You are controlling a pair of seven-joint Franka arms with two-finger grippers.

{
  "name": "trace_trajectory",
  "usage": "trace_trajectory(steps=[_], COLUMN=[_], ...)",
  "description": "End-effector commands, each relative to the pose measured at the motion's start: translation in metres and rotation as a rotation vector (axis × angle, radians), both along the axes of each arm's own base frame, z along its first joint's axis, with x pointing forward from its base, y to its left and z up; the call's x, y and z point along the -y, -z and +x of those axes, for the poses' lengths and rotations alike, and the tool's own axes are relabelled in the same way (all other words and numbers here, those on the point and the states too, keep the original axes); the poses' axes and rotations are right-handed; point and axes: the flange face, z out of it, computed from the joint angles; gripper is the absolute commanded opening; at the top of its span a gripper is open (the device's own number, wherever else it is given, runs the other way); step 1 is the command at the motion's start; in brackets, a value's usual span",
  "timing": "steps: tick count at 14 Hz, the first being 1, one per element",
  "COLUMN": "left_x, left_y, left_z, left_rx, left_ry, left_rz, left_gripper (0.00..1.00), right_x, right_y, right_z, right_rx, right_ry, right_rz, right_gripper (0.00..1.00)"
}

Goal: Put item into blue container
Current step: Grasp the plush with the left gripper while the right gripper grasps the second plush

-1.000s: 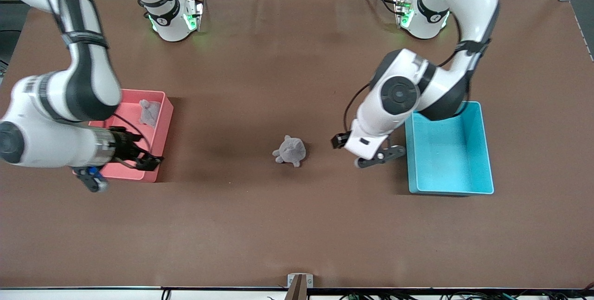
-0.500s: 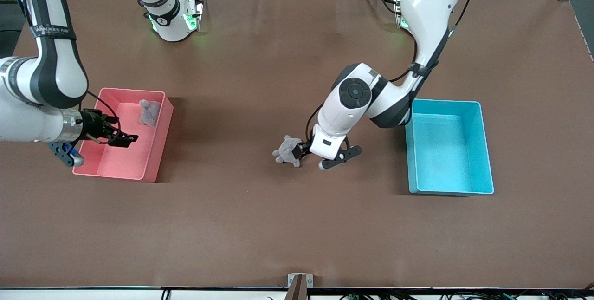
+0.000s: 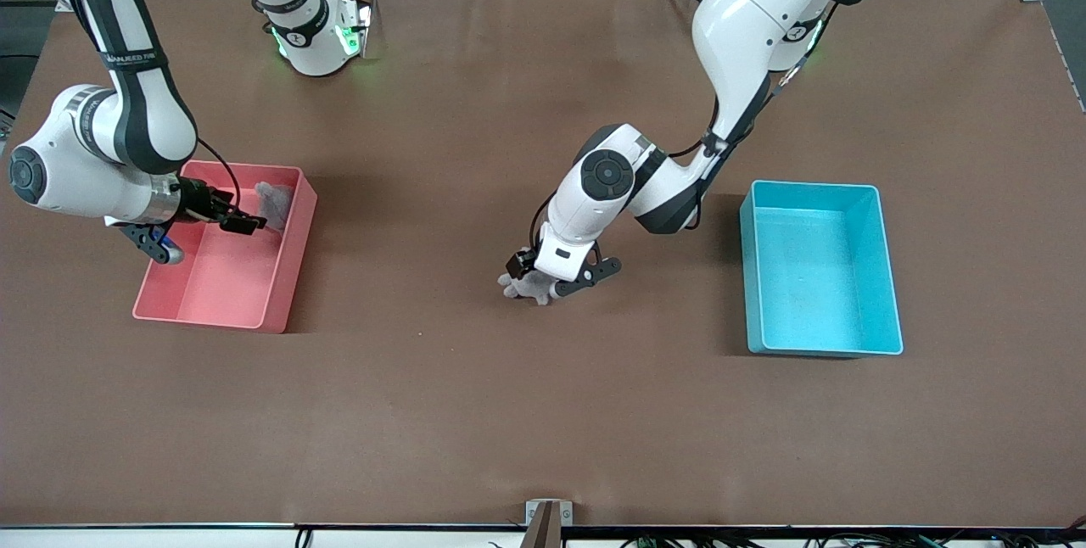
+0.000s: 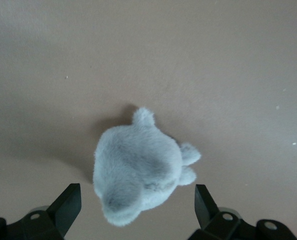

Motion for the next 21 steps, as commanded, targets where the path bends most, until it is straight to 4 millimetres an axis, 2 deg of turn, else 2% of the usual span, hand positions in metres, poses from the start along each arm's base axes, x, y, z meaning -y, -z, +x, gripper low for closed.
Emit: trace_trajectory(steps=[1,6,7,11,13,18,19,21], left_x=[0.003,0.002,0.002,0.004,0.004,0.004,0.004,-0.001], left_y=[0.009,0.022,0.029,0.033,0.035,0.034,0.031,0.023], left_z=[-0.001,0.0,-0.001,0.003,0.005,0.008,0.009,0.014], left_rx=[-0.008,-0.014,-0.019,0.024,0.046,0.071,0.074,0.08], left_ry=[-0.011,-0.011,-0.01,-0.028,-0.037,-0.046,-0.049,-0.058], left_rz=[-0.001,0.008,0.012,-0.031,-0.053,-0.076,-0.079,-0.081], left_gripper=[1.0,1.0,1.0,0.99,0.87,0.36,0.29,0.22], right_x=[0.015,0.007,0.007,0.004,0.004,-0.001,-0.001,-0.001], right_y=[0.018,0.058,0.063,0.076,0.076,0.084,0.087,0.088], right_z=[-0.019,-0.03,-0.03,-0.031,-0.031,-0.03,-0.031,-0.031], right_rx=[-0.008,-0.039,-0.041,-0.06,-0.06,-0.074,-0.08,-0.081], right_ry=[-0.032,-0.057,-0.054,-0.057,-0.056,-0.064,-0.064,-0.063], right_rz=[0.053,0.153,0.151,0.154,0.155,0.158,0.16,0.161], right_gripper=[1.0,1.0,1.0,1.0,1.0,0.99,0.95,0.82])
